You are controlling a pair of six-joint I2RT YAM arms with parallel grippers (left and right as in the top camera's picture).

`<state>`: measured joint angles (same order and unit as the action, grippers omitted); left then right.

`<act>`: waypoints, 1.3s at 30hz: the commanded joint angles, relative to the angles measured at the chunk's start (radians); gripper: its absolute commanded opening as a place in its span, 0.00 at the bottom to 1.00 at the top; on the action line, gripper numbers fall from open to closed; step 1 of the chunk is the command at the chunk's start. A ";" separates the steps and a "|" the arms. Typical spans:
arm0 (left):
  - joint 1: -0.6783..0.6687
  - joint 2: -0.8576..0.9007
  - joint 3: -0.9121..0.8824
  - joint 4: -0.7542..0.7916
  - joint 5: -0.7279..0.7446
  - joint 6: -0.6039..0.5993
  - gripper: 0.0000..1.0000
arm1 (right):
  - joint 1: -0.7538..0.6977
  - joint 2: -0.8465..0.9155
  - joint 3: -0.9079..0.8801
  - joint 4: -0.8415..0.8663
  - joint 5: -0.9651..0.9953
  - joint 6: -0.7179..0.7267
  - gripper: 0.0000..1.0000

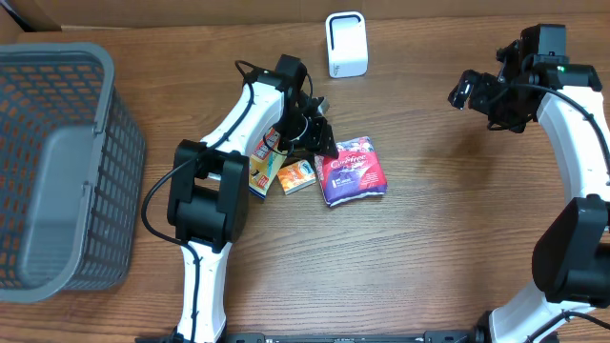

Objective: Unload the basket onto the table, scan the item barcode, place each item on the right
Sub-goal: 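Reach the left gripper to the Carefree pack and grasp it, then lift the Carefree pack and set it down further right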

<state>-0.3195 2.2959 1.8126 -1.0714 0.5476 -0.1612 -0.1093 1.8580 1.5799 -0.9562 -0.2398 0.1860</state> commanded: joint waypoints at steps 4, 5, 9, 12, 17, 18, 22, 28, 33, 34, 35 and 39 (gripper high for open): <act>-0.003 0.051 -0.011 0.011 -0.005 -0.003 0.06 | 0.003 -0.010 -0.008 -0.005 -0.009 -0.001 1.00; -0.002 0.051 -0.010 0.010 -0.008 -0.003 0.04 | 0.003 -0.010 -0.008 -0.006 -0.009 -0.001 1.00; 0.012 0.051 0.021 -0.018 -0.007 -0.003 0.04 | 0.003 -0.010 -0.008 -0.007 -0.009 -0.001 1.00; 0.025 0.051 0.091 -0.076 -0.008 0.002 0.04 | 0.003 -0.010 -0.008 -0.007 -0.009 -0.001 1.00; 0.033 0.051 0.325 -0.221 -0.143 0.004 0.04 | 0.003 -0.010 -0.008 -0.007 -0.009 -0.005 1.00; 0.030 0.051 0.372 -0.245 -0.185 0.004 0.04 | 0.003 -0.010 -0.008 -0.007 -0.008 -0.005 1.00; -0.003 0.051 0.535 -0.325 -0.377 -0.011 0.04 | 0.003 -0.010 -0.008 -0.007 0.015 -0.005 1.00; -0.079 0.051 0.634 -0.392 -0.841 -0.129 0.04 | 0.003 -0.010 -0.008 -0.008 0.066 -0.005 1.00; -0.164 0.051 0.637 -0.391 -1.163 -0.226 0.04 | 0.003 -0.010 -0.008 -0.007 0.090 -0.005 1.00; -0.183 0.051 0.637 -0.382 -1.198 -0.239 0.04 | 0.003 -0.010 -0.008 -0.007 0.090 -0.005 1.00; -0.200 0.051 0.637 -0.373 -1.223 -0.249 0.04 | 0.003 -0.010 -0.008 -0.007 0.090 -0.005 1.00; -0.268 0.053 0.626 -0.338 -1.255 -0.298 0.04 | 0.003 -0.010 -0.008 -0.011 0.084 -0.004 1.00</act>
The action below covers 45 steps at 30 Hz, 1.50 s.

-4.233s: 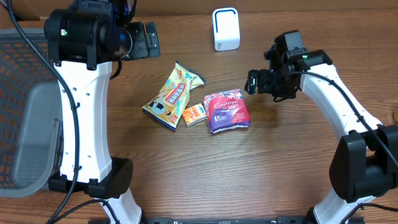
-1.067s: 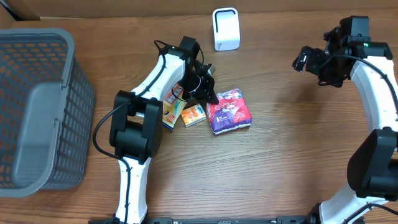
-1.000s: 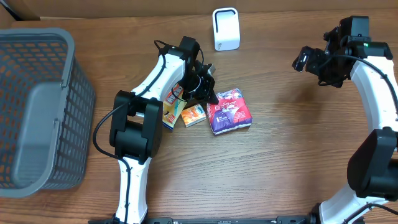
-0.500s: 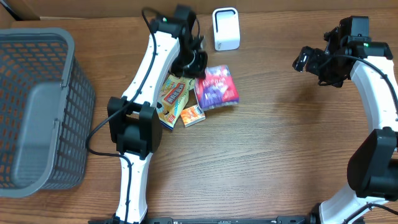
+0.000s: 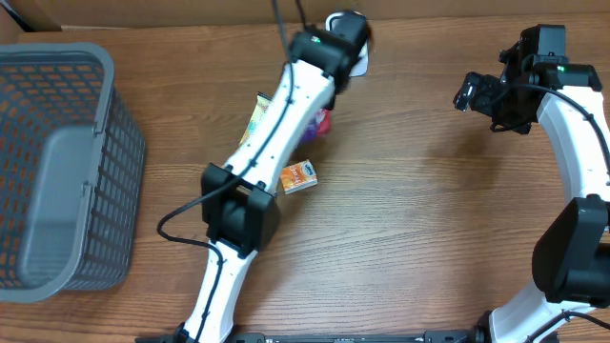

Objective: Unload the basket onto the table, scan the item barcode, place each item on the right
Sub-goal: 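Lift the Carefree pack and set it down further right, then lower the right gripper onto the Carefree pack and grasp it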

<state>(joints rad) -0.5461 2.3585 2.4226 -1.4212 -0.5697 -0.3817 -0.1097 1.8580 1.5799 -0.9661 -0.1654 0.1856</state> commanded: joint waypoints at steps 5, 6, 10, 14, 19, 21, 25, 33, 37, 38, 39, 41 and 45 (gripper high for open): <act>-0.101 -0.009 -0.051 0.011 -0.156 -0.174 0.04 | -0.003 -0.010 -0.008 -0.020 0.000 -0.004 1.00; -0.111 -0.009 -0.068 0.011 -0.160 -0.189 0.04 | -0.007 -0.010 -0.008 -0.020 0.000 -0.004 1.00; -0.153 -0.008 -0.161 0.012 -0.229 -0.278 0.04 | -0.037 -0.010 0.008 -0.039 0.000 -0.004 1.00; -0.195 -0.008 -0.237 0.009 -0.234 -0.315 0.04 | -0.078 -0.010 0.053 -0.082 0.000 -0.004 1.00; -0.251 -0.009 -0.247 0.012 -0.098 -0.314 0.04 | -0.150 -0.010 0.140 -0.145 0.000 -0.004 1.00; -0.270 -0.009 -0.247 0.017 -0.023 -0.314 0.04 | -0.177 -0.010 0.175 -0.168 -0.001 -0.004 1.00; -0.299 -0.009 -0.247 0.042 0.202 -0.314 0.04 | -0.212 -0.010 0.221 -0.193 -0.032 -0.004 1.00; -0.311 -0.010 -0.246 0.102 0.566 -0.217 0.14 | -0.236 -0.010 0.235 -0.204 -0.114 -0.004 1.00; -0.310 -0.010 -0.232 0.097 0.631 -0.177 0.15 | -0.236 -0.010 0.235 -0.211 -0.145 -0.004 1.00; -0.308 -0.010 -0.219 0.088 0.628 -0.172 0.15 | -0.236 -0.010 0.235 -0.215 -0.157 -0.004 1.00; -0.304 -0.010 -0.202 0.077 0.622 -0.168 0.15 | -0.236 -0.010 0.235 -0.218 -0.172 -0.005 1.00; -0.287 -0.012 -0.144 0.039 0.610 -0.159 0.16 | -0.236 -0.010 0.235 -0.223 -0.204 -0.004 1.00; -0.224 -0.014 0.012 -0.048 0.564 -0.153 0.19 | -0.226 -0.010 0.233 -0.237 -0.333 -0.010 1.00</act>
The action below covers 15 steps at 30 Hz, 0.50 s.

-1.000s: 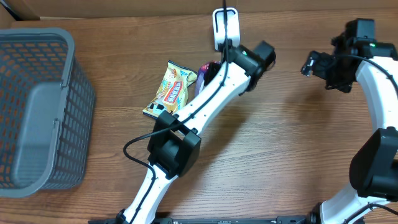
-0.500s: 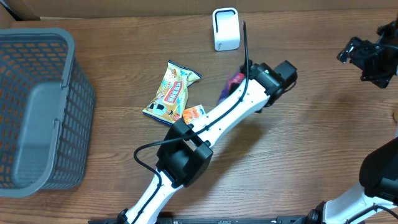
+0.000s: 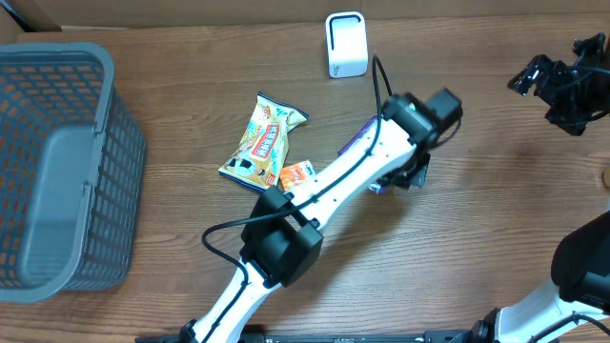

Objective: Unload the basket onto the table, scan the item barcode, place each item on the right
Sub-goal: 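Lower the right gripper onto the Carefree pack and grasp it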

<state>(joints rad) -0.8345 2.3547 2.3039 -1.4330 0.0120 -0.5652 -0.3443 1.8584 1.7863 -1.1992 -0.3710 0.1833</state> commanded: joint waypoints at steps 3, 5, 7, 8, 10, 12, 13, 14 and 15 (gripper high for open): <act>0.132 -0.010 0.222 -0.082 -0.048 0.031 0.43 | 0.041 -0.010 0.013 0.007 -0.182 -0.045 1.00; 0.192 -0.010 0.247 -0.092 -0.047 0.029 0.76 | 0.083 -0.008 -0.008 0.031 -0.179 -0.095 1.00; 0.267 -0.009 0.239 -0.093 -0.045 0.026 1.00 | 0.145 0.000 -0.043 0.069 -0.168 -0.145 0.98; 0.289 -0.009 0.230 -0.093 -0.043 0.026 1.00 | 0.174 0.003 -0.065 0.090 -0.166 -0.157 0.95; 0.336 -0.009 0.211 -0.101 -0.037 0.026 1.00 | 0.224 0.008 -0.106 0.127 -0.165 -0.176 0.89; 0.379 -0.009 0.182 -0.107 -0.037 0.026 1.00 | 0.270 0.016 -0.148 0.166 -0.159 -0.205 0.85; 0.397 -0.009 0.170 -0.110 -0.037 0.026 1.00 | 0.291 0.020 -0.167 0.182 -0.142 -0.211 0.84; 0.415 -0.009 0.156 -0.112 -0.036 0.026 1.00 | 0.311 0.027 -0.188 0.201 -0.114 -0.211 0.84; 0.430 -0.009 0.139 -0.112 -0.036 0.026 0.99 | 0.328 0.033 -0.207 0.216 -0.088 -0.210 0.84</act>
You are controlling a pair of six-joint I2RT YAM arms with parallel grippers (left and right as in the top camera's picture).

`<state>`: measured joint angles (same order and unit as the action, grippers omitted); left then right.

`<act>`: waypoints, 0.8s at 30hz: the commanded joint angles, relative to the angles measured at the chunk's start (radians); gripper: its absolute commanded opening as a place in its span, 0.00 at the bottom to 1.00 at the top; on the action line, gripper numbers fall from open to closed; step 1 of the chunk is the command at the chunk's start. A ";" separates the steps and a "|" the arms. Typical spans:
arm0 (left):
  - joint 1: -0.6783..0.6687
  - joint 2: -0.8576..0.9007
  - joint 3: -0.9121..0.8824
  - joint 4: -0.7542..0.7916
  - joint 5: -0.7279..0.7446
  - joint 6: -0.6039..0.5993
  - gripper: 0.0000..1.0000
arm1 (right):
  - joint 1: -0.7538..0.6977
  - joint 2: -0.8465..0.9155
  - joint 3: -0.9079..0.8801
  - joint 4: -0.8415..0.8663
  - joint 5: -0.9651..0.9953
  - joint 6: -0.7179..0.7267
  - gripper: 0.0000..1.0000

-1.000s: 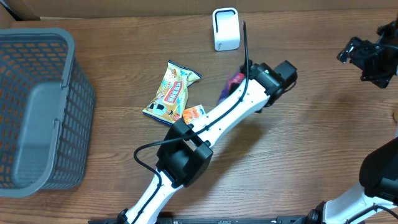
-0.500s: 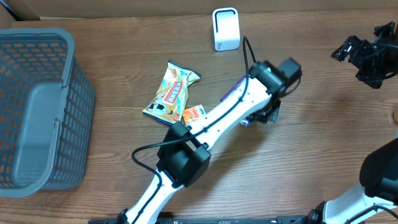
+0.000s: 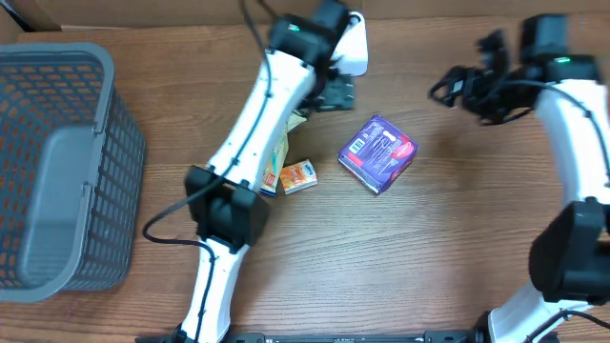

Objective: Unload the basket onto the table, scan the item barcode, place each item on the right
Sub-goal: 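Lower the right gripper onto the Carefree pack and grasp it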

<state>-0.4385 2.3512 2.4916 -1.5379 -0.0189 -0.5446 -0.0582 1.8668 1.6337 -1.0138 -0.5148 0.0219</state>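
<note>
The purple snack package [image 3: 378,152] lies flat on the table right of centre, a white barcode label showing on its upper left face. The white scanner [image 3: 356,50] stands at the back edge, partly covered by my left arm. My left gripper [image 3: 334,92] hangs just below the scanner and up-left of the package, apart from it; it looks open and holds nothing. My right gripper [image 3: 446,88] hovers open above the table, up-right of the package, also empty.
A yellow snack bag [image 3: 282,151] lies partly under the left arm, with a small orange box [image 3: 298,176] next to it. A grey mesh basket [image 3: 57,162] fills the left side. A cardboard box edge [image 3: 29,11] shows at the back left corner.
The purple package now lies free on the table, label up. My left gripper has moved from it to the back by the scanner. My right gripper has come left toward the middle.
My left gripper was first down at the purple package beside the yellow bag and orange box. Then it was up at the scanner with the package. Later it was right of centre, low with the package. Now the package rests there alone.
</note>
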 commanded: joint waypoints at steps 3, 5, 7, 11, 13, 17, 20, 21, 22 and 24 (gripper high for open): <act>0.077 -0.006 -0.093 -0.008 -0.004 0.006 1.00 | 0.077 0.062 -0.095 0.055 0.104 -0.049 0.83; 0.104 -0.006 -0.123 -0.005 0.014 0.006 1.00 | 0.084 0.095 -0.108 0.055 0.103 -0.048 0.80; 0.127 -0.006 -0.150 -0.002 0.041 0.010 1.00 | 0.083 0.124 -0.111 0.050 0.103 -0.049 0.78; 0.158 -0.006 -0.173 0.002 0.082 0.037 1.00 | 0.083 0.174 -0.111 0.055 0.097 -0.067 0.69; 0.163 -0.006 -0.173 0.003 0.091 0.044 1.00 | 0.085 0.195 -0.112 0.055 0.046 -0.110 0.65; 0.164 -0.006 -0.173 0.009 0.090 0.044 1.00 | 0.086 0.224 -0.117 0.058 0.013 -0.128 0.56; 0.161 -0.006 -0.173 0.015 0.090 0.044 1.00 | 0.086 0.225 -0.136 0.070 0.024 -0.129 0.41; 0.161 -0.006 -0.173 0.017 0.090 0.044 1.00 | 0.086 0.225 -0.136 0.063 0.037 -0.128 0.36; 0.161 -0.006 -0.173 0.017 0.090 0.044 1.00 | 0.086 0.225 -0.136 0.053 0.053 -0.128 0.32; 0.161 -0.006 -0.173 0.017 0.090 0.044 1.00 | 0.084 0.224 -0.135 0.020 0.079 -0.127 0.26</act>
<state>-0.2733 2.3512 2.3249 -1.5227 0.0570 -0.5198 0.0269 2.0846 1.5124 -0.9653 -0.4885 -0.0925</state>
